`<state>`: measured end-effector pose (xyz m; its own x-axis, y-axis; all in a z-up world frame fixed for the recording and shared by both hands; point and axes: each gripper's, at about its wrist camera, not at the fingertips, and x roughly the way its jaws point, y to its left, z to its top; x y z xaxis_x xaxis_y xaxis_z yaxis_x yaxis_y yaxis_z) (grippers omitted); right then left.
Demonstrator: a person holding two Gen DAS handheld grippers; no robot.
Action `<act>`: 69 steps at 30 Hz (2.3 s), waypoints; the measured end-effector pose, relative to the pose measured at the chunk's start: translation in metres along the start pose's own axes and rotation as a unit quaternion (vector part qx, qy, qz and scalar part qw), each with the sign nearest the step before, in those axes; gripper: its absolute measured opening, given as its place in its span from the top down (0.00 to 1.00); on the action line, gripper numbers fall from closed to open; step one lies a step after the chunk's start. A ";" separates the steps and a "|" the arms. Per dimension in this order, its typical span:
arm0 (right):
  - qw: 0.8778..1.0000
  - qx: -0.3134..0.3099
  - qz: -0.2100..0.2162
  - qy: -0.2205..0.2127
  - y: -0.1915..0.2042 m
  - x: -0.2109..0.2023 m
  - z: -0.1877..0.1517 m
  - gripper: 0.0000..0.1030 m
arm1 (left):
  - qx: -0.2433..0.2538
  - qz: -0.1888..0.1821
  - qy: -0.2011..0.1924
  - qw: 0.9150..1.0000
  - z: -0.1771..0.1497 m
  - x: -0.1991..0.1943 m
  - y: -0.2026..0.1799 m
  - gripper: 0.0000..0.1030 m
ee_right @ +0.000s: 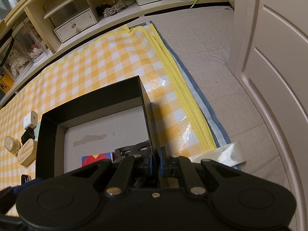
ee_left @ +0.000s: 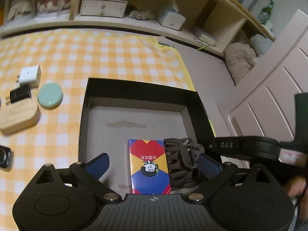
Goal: Organize rigid objects
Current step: 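Release the card box inside the box by opening the left tool, then move the left tool to the wooden oval block and grasp it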
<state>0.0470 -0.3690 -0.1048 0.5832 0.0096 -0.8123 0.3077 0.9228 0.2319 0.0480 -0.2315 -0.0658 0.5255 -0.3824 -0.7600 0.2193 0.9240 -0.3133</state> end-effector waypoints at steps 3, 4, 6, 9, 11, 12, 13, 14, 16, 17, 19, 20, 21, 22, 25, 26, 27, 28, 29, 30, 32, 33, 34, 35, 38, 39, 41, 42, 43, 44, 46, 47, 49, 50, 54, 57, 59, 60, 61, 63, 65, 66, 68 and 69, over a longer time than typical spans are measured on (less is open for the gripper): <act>1.000 0.000 0.000 0.000 0.000 0.000 0.000 0.92 | 0.026 0.007 -0.004 1.000 0.000 -0.011 0.000 0.00; 1.000 0.000 0.000 0.000 0.000 0.000 0.000 0.92 | 0.035 0.010 -0.004 0.999 0.001 -0.014 0.000 0.00; 1.000 0.000 -0.001 0.000 0.000 0.000 0.000 0.92 | 0.056 0.016 -0.005 0.998 0.000 -0.021 0.000 0.00; 1.000 0.000 0.000 0.000 0.000 0.000 0.000 0.92 | 0.085 0.019 -0.009 0.996 -0.003 -0.032 0.000 0.00; 1.000 -0.001 -0.001 0.000 0.000 0.000 0.000 0.92 | 0.105 0.019 -0.015 0.994 -0.005 -0.039 0.000 0.00; 1.000 -0.001 -0.001 0.000 0.000 0.000 0.000 0.92 | 0.115 0.020 -0.019 0.993 -0.007 -0.042 0.000 0.00; 1.000 -0.001 -0.001 0.000 0.000 0.000 0.000 0.92 | 0.124 0.020 -0.021 0.992 -0.008 -0.045 0.001 0.00; 1.000 -0.001 -0.002 0.000 0.000 0.000 0.000 0.92 | 0.132 0.019 -0.024 0.991 -0.010 -0.048 0.001 0.00; 1.000 -0.002 -0.002 0.001 -0.001 0.000 0.000 0.92 | 0.146 0.017 -0.029 0.989 -0.012 -0.053 0.002 0.00; 1.000 -0.002 -0.003 0.001 -0.001 0.000 -0.001 0.92 | 0.150 0.015 -0.032 0.988 -0.013 -0.056 0.003 0.00; 1.000 -0.004 -0.004 0.001 -0.001 0.000 -0.001 0.92 | 0.161 0.010 -0.035 0.986 -0.016 -0.061 0.004 0.00; 1.000 -0.004 -0.004 0.001 0.000 0.000 -0.001 0.92 | 0.166 0.007 -0.037 0.985 -0.017 -0.064 0.005 0.00; 1.000 -0.004 -0.005 0.001 0.000 0.000 -0.001 0.92 | 0.169 0.004 -0.038 0.985 -0.018 -0.067 0.006 0.00; 1.000 -0.005 -0.005 0.001 0.000 0.000 -0.001 0.92 | 0.171 0.000 -0.040 0.985 -0.018 -0.069 0.007 0.00; 1.000 -0.005 -0.005 0.002 0.000 0.000 -0.001 0.92 | 0.174 -0.007 -0.042 0.984 -0.020 -0.075 0.012 0.00; 1.000 -0.005 -0.005 0.002 0.000 0.000 -0.001 0.93 | 0.175 -0.009 -0.043 0.984 -0.021 -0.077 0.015 0.00; 1.000 -0.005 -0.006 0.002 0.000 0.000 -0.001 0.93 | 0.177 -0.011 -0.043 0.983 -0.021 -0.078 0.018 0.00; 1.000 -0.006 -0.006 0.002 -0.001 0.000 -0.001 0.93 | 0.177 -0.012 -0.042 0.983 -0.021 -0.080 0.021 0.00; 1.000 -0.006 -0.006 0.002 0.000 0.000 -0.001 0.93 | 0.177 -0.013 -0.041 0.983 -0.021 -0.081 0.025 0.00; 1.000 -0.007 -0.007 0.002 -0.001 0.000 -0.001 0.93 | 0.175 -0.013 -0.040 0.984 -0.020 -0.082 0.029 0.00; 1.000 -0.008 -0.009 0.003 -0.001 0.000 -0.001 0.93 | 0.168 -0.012 -0.036 0.985 -0.018 -0.082 0.041 0.00; 1.000 -0.009 -0.009 0.003 -0.001 0.000 -0.001 0.93 | 0.162 -0.007 -0.035 0.986 -0.016 -0.082 0.047 0.00; 1.000 -0.010 -0.010 0.003 -0.001 0.000 -0.001 0.93 | 0.156 0.001 -0.034 0.987 -0.014 -0.081 0.054 0.00; 1.000 -0.011 -0.011 0.004 0.000 0.001 -0.001 0.93 | 0.149 0.012 -0.033 0.988 -0.012 -0.079 0.060 0.00; 1.000 -0.012 -0.013 0.004 0.000 0.001 -0.001 0.93 | 0.118 0.037 -0.034 0.992 -0.004 -0.074 0.082 0.00; 1.000 -0.013 -0.013 0.005 0.000 0.001 0.000 0.93 | 0.103 0.046 -0.036 0.993 -0.001 -0.072 0.090 0.00; 1.000 -0.015 -0.014 0.005 0.000 0.001 0.000 0.93 | 0.079 0.059 -0.041 0.994 0.004 -0.069 0.105 0.00; 1.000 -0.015 -0.015 0.005 0.000 0.001 0.000 0.93 | 0.066 0.066 -0.042 0.995 0.008 -0.067 0.113 0.00; 1.000 -0.016 -0.015 0.005 0.000 0.001 0.000 0.93 | 0.051 0.073 -0.042 0.995 0.011 -0.064 0.120 0.00; 1.000 -0.017 -0.015 0.005 0.000 0.001 0.000 0.93 | 0.036 0.081 -0.043 0.995 0.014 -0.062 0.127 0.00; 1.000 -0.018 -0.016 0.005 0.000 0.001 0.000 0.93 | -0.006 0.094 -0.043 0.995 0.022 -0.055 0.143 0.00; 1.000 -0.019 -0.016 0.005 0.000 0.002 0.001 0.93 | -0.027 0.099 -0.044 0.994 0.025 -0.052 0.151 0.00; 1.000 -0.019 -0.016 0.005 0.000 0.002 0.001 0.93 | -0.068 0.105 -0.045 0.991 0.032 -0.045 0.164 0.00; 1.000 -0.019 -0.016 0.005 0.000 0.002 0.001 0.93 | -0.082 0.108 -0.046 0.990 0.034 -0.041 0.169 0.00; 1.000 -0.021 -0.017 0.005 0.000 0.002 0.001 0.93 | -0.112 0.138 -0.048 0.983 0.041 -0.025 0.181 0.00; 1.000 -0.022 -0.017 0.005 0.000 0.002 0.001 0.93 | -0.140 0.153 -0.048 0.977 0.042 -0.013 0.187 0.00; 1.000 -0.021 -0.017 0.005 0.000 0.002 0.001 0.93 | -0.161 0.158 -0.047 0.973 0.042 -0.005 0.190 0.00; 1.000 -0.022 -0.018 0.005 0.000 0.003 0.001 0.93 | -0.169 0.160 -0.048 0.972 0.041 0.000 0.189 0.00; 1.000 -0.022 -0.018 0.005 0.000 0.003 0.001 0.93 | -0.172 0.162 -0.049 0.970 0.040 0.003 0.189 0.00; 1.000 -0.024 -0.019 0.005 0.000 0.003 0.001 0.93 | -0.175 0.177 -0.051 0.967 0.040 0.011 0.185 0.00; 1.000 -0.024 -0.019 0.005 0.000 0.003 0.001 0.93 | -0.171 0.196 -0.051 0.964 0.040 0.016 0.182 0.00; 1.000 -0.024 -0.019 0.005 0.000 0.003 0.001 0.93 | -0.165 0.206 -0.052 0.963 0.041 0.018 0.180 0.00; 0.999 -0.025 -0.020 0.005 0.000 0.003 0.001 0.93 | -0.158 0.211 -0.054 0.963 0.042 0.020 0.179 0.00; 0.999 -0.025 -0.020 0.006 0.000 0.003 0.001 0.93 | -0.161 0.206 -0.060 0.964 0.040 0.019 0.181 0.00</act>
<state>0.0493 -0.3695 -0.1066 0.5627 -0.0239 -0.8263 0.2926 0.9406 0.1721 0.1306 -0.0719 -0.1134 0.6088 0.0363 -0.7925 -0.2832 0.9431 -0.1743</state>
